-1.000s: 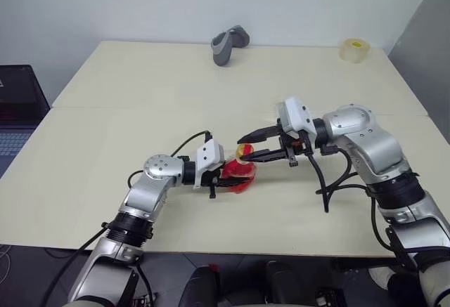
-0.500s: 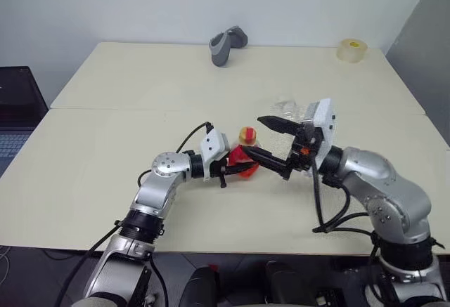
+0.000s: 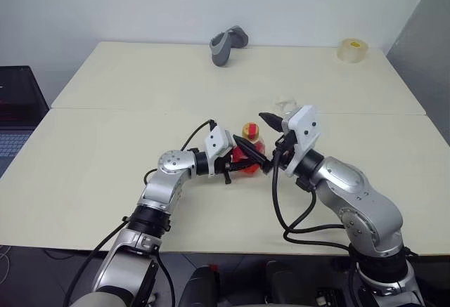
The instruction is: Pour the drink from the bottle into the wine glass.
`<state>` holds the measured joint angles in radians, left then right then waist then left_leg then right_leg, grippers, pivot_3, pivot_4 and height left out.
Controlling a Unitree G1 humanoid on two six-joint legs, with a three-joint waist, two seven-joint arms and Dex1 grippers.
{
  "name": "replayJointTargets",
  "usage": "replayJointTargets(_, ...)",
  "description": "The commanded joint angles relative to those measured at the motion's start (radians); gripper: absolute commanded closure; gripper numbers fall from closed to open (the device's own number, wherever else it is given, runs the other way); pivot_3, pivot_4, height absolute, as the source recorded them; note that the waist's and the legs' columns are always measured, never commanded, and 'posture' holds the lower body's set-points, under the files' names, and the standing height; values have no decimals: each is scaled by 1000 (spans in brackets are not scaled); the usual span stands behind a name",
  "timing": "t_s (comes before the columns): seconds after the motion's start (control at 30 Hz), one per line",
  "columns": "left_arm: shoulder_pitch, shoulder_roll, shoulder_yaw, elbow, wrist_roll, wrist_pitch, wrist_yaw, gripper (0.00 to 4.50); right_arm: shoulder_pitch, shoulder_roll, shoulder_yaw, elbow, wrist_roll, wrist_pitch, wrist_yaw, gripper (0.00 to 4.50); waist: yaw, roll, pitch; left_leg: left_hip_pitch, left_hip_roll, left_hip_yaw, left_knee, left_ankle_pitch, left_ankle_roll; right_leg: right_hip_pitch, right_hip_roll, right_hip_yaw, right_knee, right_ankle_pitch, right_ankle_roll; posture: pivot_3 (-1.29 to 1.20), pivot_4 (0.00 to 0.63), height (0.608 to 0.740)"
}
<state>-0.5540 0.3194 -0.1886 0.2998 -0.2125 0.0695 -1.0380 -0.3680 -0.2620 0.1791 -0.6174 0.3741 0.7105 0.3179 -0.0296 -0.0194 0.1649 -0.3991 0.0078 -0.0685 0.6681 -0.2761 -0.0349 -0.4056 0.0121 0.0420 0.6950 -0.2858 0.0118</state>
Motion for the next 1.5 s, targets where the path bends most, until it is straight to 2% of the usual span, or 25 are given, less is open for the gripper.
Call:
replayJointTargets(0.03, -20, 0, 12, -21, -4, -25, -1, 3343, -8, 10, -16, -17, -3, -30, -3, 1454, 0, 0, 0, 0, 0, 0, 0, 0, 0, 0, 0, 0, 0, 0, 0, 0, 150, 740)
replayJointTargets(0.2, -14, 5, 12, -29, -4, -22, 0, 3349, -7, -5, -4, -13, 0, -28, 23, 3247, 0, 0, 0, 0, 0, 0, 0, 0, 0, 0, 0, 0, 0, 0, 0, 0, 150, 740)
replayJointTargets(0.33, -12, 8, 11, -37, -5, -19, -4, 3362, -13, -28, 2, 9, 0, -49, 70, 3261, 0, 0, 0, 0, 0, 0, 0, 0, 0, 0, 0, 0, 0, 0, 0, 0, 150, 740)
replayJointTargets(0.43, -13, 15, 3, -53, -13, -11, -30, 3363, -46, -117, 2, 98, 36, -130, 270, 3261, -1, 0, 0, 0, 0, 0, 0, 0, 0, 0, 0, 0, 0, 0, 0, 0, 150, 740)
replayJointTargets(0.5, -12, 27, -11, -64, -8, -21, -59, 3368, -99, -196, -3, 200, 87, -159, 457, 3261, -1, 0, 0, 1, 0, 2, 0, 0, 0, 0, 1, -2, 0, 0, 0, 0, 150, 740)
replayJointTargets(0.63, -15, 53, -40, -70, 9, -58, -113, 3404, -280, -330, 49, 484, 77, -229, 792, 3261, -2, 1, 1, 2, 0, 3, 0, 0, 0, 0, 2, -2, 0, 0, 0, 0, 150, 740)
replayJointTargets(0.73, -21, 50, -36, -61, 10, -66, -107, 3416, -336, -346, 58, 573, 77, -246, 873, 3261, -1, 1, 1, 2, 1, 3, -2, 0, 1, 0, 2, -1, -1, 0, 0, 0, 150, 740)
replayJointTargets(0.83, -26, 38, -25, -44, 18, -87, -80, 3417, -339, -362, 49, 553, 105, -214, 918, 3261, 1, 1, 1, 1, 1, 2, -2, 0, 1, 0, 1, -1, -2, 0, 0, 0, 150, 740)
replayJointTargets(0.93, -30, 12, -11, -28, 18, -86, -42, 3417, -309, -358, 8, 488, 135, -181, 870, 3261, 2, 1, 1, 0, 0, 2, -1, 0, 0, 0, 0, 0, -2, 0, 0, 0, 150, 740)
replayJointTargets(1.03, -28, -3, -5, -23, 15, -80, -21, 3420, -252, -319, -70, 399, 162, -155, 738, 2238, 3, 0, 1, 0, 0, 1, 1, 0, 0, 0, -1, 0, -1, 0, 0, 0, 150, 740)
replayJointTargets(1.13, -28, -10, -3, -21, 15, -72, -10, 3422, -139, -269, -150, 221, 203, -93, 566, 1139, 3, 1, 1, -1, 0, 0, 1, 0, 0, 0, -1, 0, 0, 0, 0, 0, 150, 740)
replayJointTargets(1.23, -30, -15, 2, -16, 15, -67, -6, 3423, -62, -199, -176, 77, 196, -63, 398, 67, 2, 1, 1, -1, 0, 0, 0, 0, 0, 0, -1, 0, 0, 0, 0, 0, 150, 740)
replayJointTargets(1.33, -33, -24, 1, -5, 17, -67, -5, 3427, -29, -99, -124, 2, 66, -101, 198, 61, -1, 1, 1, 0, 1, 0, 0, 0, 0, 0, 0, 0, 1, 0, 0, 0, 150, 740)
replayJointTargets(1.5, -50, -36, -1, 27, 22, -77, -9, 3435, -40, -34, -7, 21, -76, -134, 83, 61, 0, 1, 0, 1, 0, 0, 0, 0, 0, 0, 0, 0, 1, 0, 0, 0, 150, 740)
